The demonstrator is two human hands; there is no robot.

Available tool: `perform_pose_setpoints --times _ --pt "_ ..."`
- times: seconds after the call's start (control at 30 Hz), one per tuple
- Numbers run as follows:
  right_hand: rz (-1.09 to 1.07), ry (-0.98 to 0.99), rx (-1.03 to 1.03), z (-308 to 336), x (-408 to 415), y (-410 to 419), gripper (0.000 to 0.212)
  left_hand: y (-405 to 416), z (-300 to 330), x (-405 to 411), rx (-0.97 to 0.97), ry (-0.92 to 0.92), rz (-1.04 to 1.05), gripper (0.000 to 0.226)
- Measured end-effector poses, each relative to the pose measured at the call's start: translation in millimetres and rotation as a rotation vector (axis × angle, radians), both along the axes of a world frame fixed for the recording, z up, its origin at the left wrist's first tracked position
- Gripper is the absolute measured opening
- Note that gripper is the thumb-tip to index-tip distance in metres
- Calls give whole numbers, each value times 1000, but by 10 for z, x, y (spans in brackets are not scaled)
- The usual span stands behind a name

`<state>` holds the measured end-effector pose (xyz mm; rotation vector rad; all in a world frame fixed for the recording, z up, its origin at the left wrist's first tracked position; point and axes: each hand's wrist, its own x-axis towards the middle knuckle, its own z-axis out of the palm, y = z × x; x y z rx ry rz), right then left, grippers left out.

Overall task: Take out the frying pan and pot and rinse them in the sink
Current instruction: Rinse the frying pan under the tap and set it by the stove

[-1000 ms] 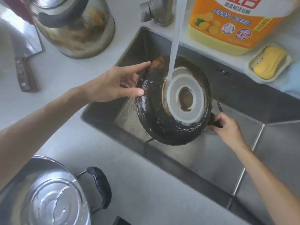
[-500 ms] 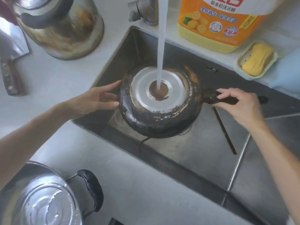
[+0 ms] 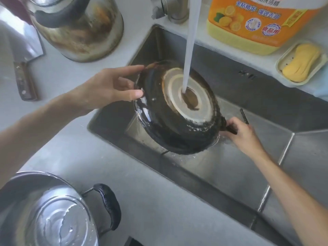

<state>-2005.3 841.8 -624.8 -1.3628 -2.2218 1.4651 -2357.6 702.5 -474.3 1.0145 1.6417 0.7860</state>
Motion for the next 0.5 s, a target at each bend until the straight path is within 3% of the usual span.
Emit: perform_pose_setpoints --times 0.1,0.33,0.5 --pt "52 -20 118 185 -59 189 23 -153 -127 -115 -137 -10 21 70" --pt "140 -93 491 885 -51 550 18 -320 -447 -85 -241 -160 -152 103" --pt "97 21 527 779 125 333 20 -281 -440 -36 -262 93 -255 117"
